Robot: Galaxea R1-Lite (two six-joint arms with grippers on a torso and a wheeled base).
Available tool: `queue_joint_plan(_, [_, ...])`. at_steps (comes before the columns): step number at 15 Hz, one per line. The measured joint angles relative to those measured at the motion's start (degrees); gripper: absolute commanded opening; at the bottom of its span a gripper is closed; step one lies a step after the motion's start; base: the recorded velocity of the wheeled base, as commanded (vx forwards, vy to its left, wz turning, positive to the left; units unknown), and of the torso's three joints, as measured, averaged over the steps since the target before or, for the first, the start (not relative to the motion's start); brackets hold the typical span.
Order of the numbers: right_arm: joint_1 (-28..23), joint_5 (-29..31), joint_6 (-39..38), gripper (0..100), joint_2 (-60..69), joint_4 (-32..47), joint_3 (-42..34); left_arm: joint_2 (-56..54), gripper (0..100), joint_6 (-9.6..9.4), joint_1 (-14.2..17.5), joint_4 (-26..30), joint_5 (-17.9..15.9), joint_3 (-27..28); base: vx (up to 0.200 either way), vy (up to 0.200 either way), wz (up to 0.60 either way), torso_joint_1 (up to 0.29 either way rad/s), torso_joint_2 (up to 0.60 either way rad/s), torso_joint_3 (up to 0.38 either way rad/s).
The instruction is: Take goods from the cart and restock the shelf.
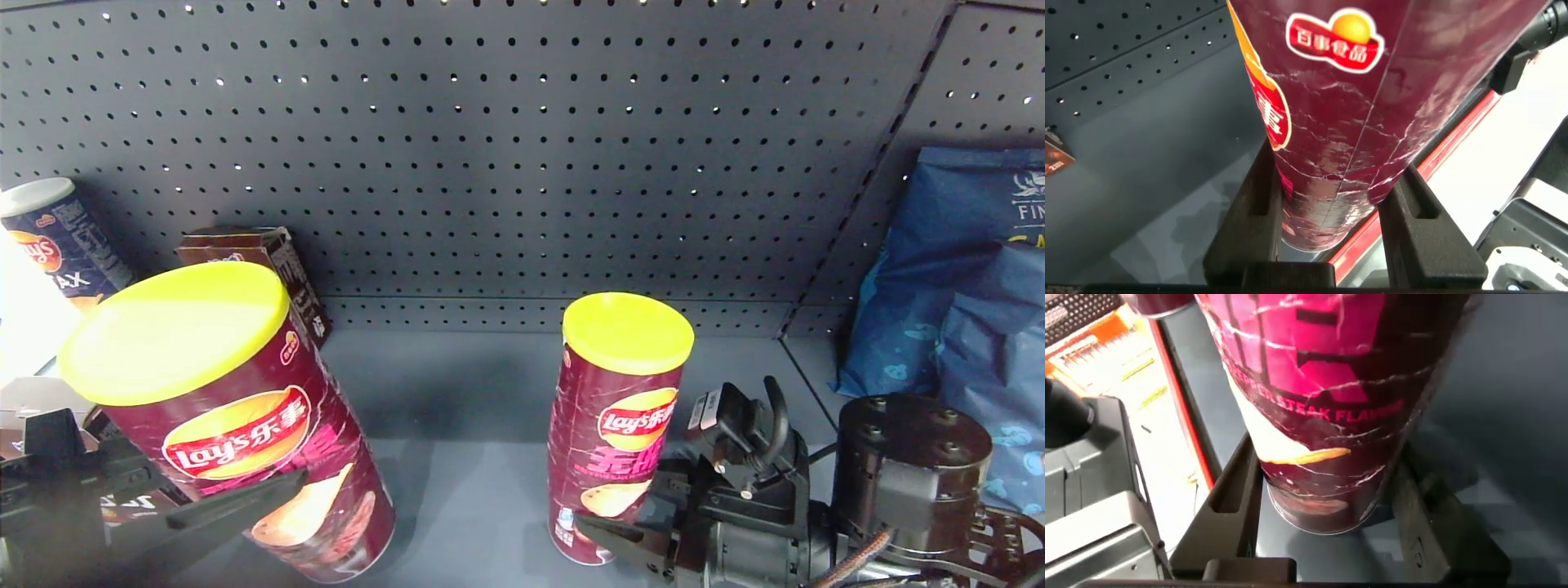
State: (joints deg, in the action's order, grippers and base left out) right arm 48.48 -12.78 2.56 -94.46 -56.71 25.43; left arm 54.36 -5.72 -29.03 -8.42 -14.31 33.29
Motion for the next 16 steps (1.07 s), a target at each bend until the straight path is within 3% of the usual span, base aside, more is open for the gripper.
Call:
queue_joint_plan(3, [0.0, 0.0, 0.1, 0, 0.0, -1.7, -1.9, 0.0, 0, 0.02, 0.0, 0.0, 0.0, 0.0, 0.000, 0.000, 0.00, 0.000, 0.00, 0.000])
queue_joint_plan(4, [0.0, 0.0, 0.1, 100, 0.0, -1.9, -2.4, 0.0, 0, 0.00, 0.0, 0.0, 0.0, 0.0, 0.000, 0.000, 0.00, 0.000, 0.00, 0.000])
queue_joint_plan(16, [0.7, 2.5, 0.2, 100, 1.0, -1.6, -4.9, 0.0, 0, 0.04, 0.0, 0.0, 0.0, -0.6, 0.000, 0.000, 0.00, 0.000, 0.00, 0.000])
